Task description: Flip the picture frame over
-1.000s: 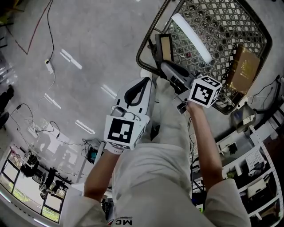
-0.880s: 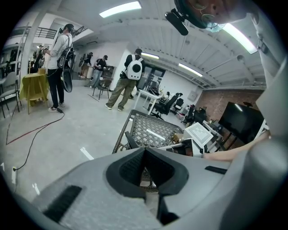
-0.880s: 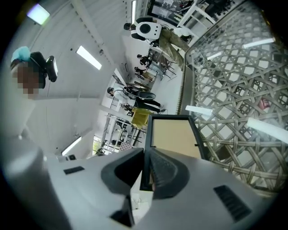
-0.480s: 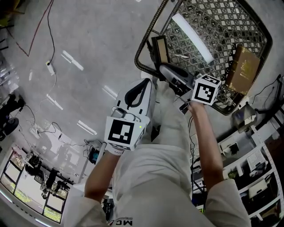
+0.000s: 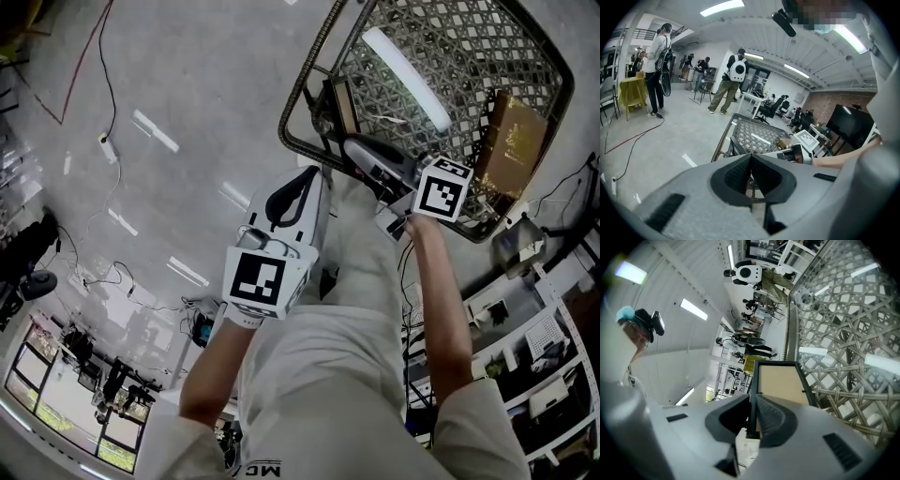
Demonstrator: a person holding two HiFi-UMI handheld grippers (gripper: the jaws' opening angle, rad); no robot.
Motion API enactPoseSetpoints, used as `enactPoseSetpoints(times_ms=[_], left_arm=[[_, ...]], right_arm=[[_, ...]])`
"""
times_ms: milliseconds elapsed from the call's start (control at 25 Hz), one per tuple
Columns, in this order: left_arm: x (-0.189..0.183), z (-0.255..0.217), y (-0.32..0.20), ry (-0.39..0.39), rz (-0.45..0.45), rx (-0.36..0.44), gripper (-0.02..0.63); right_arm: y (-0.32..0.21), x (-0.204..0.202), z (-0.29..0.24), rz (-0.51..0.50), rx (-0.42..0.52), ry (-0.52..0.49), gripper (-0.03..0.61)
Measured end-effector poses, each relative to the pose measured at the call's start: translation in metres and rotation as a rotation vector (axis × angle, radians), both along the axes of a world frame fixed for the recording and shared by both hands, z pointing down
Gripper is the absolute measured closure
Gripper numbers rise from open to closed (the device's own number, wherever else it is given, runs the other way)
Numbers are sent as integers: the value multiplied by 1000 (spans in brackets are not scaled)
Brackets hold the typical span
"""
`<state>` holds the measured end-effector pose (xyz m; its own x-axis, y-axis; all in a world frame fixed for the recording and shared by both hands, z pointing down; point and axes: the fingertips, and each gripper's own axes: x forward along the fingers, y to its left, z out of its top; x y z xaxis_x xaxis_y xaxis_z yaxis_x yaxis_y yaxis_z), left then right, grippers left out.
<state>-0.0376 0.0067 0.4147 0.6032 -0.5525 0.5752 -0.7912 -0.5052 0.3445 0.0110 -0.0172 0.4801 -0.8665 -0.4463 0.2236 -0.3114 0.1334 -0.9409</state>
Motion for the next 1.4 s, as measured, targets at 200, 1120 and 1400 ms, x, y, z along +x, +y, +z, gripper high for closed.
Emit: enactPoseSetpoints(times_ms=[200,1120,1400], left_arm=[[8,0,-1,0,13,3,589],[36,-1,-2,-14,52,-3,589],[51,-2,-3,-4,61,-17,589]], right_arm=[[2,7,3,-14,17,35,522],[1,37,-1,112,-104,-337,522],[1,55,0,140,-86,-321,520]])
